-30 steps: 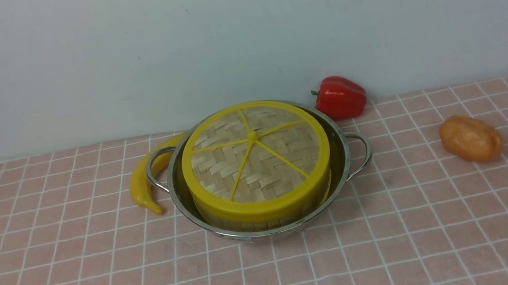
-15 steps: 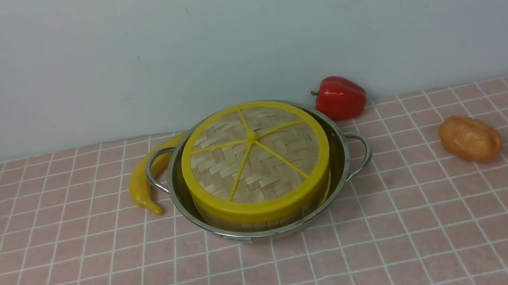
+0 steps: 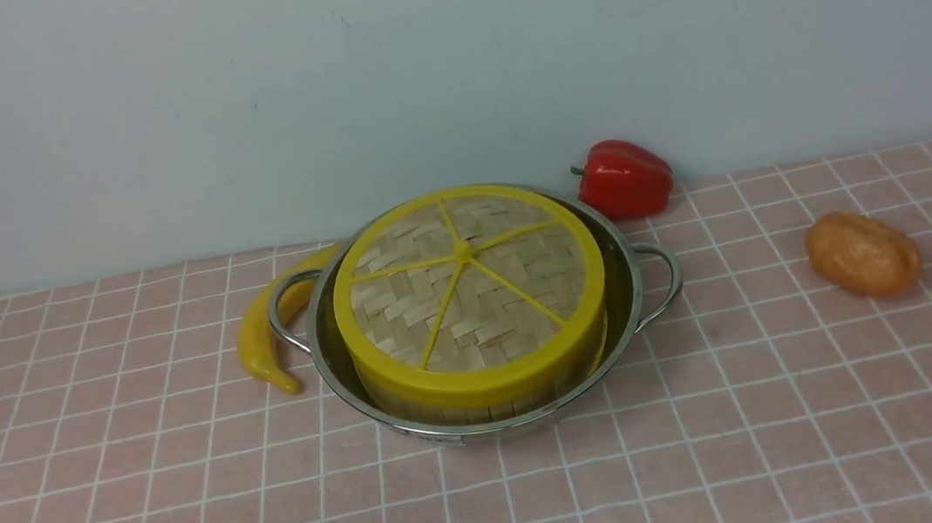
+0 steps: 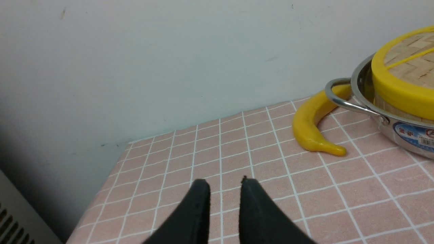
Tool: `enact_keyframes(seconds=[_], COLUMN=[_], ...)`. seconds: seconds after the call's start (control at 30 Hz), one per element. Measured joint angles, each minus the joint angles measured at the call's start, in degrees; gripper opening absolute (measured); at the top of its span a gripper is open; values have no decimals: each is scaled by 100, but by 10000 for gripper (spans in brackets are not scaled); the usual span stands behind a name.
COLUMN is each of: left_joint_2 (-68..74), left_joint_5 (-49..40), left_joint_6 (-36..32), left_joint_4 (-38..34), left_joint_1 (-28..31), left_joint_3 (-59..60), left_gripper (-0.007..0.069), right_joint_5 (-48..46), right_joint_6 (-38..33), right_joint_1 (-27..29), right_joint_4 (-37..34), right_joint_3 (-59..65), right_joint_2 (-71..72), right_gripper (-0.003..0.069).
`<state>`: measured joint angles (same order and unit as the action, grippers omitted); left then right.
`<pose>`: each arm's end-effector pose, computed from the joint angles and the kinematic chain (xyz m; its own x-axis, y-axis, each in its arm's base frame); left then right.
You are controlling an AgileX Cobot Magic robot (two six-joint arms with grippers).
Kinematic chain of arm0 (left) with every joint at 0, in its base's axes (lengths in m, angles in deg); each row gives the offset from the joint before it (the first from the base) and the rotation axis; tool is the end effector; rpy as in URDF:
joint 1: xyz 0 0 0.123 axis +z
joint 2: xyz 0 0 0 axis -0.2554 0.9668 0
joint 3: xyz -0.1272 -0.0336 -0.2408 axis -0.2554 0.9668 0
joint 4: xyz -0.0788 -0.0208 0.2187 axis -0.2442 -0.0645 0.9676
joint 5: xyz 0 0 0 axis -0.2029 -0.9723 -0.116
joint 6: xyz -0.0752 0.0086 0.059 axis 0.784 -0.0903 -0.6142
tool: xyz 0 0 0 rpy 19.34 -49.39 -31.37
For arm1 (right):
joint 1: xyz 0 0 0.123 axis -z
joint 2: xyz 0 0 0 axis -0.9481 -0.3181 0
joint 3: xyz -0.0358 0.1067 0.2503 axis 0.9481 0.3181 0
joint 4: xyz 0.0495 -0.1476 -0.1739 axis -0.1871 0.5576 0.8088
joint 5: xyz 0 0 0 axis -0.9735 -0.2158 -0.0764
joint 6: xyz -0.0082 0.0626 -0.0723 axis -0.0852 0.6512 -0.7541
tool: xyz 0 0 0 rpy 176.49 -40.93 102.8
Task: Place the steamer in the pot on the pink tablecloth, and put the lid on the steamer.
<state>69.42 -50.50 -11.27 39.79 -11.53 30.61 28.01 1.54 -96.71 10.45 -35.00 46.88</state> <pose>0.0527 0.0072 0.1921 -0.1428 0.2688 -0.9525 -0.0632 0.9580 0.2798 0.0235 0.0069 0.3075 -0.3346 -0.1153 -0.9353 -0.3807 0.9244 0.0222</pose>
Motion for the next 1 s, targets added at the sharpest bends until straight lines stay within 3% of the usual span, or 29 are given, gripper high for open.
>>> enact_keyframes(seconds=[0.3, 0.47, 0.57, 0.7, 1.0], left_joint_2=[0, 0, 0, -4, -4], left_joint_5=[0, 0, 0, 7, 0], left_joint_6=[0, 0, 0, 0, 0], left_joint_4=[0, 0, 0, 2, 2], left_joint_1=[0, 0, 0, 0, 0], left_joint_3=[0, 0, 0, 0, 0], left_gripper=[139, 149, 158, 160, 192], right_joint_5=[60, 1015, 2043, 3013, 3518], right_joint_6=[-12, -12, -6, 130, 585], right_joint_1=[213, 1148, 1672, 2146, 2484], right_joint_4=[98, 225, 227, 227, 139], right_joint_3=[19, 596, 1390, 2290, 3411], right_joint_2=[49, 437, 904, 1068, 1081], right_gripper=[213, 231, 237, 239, 240])
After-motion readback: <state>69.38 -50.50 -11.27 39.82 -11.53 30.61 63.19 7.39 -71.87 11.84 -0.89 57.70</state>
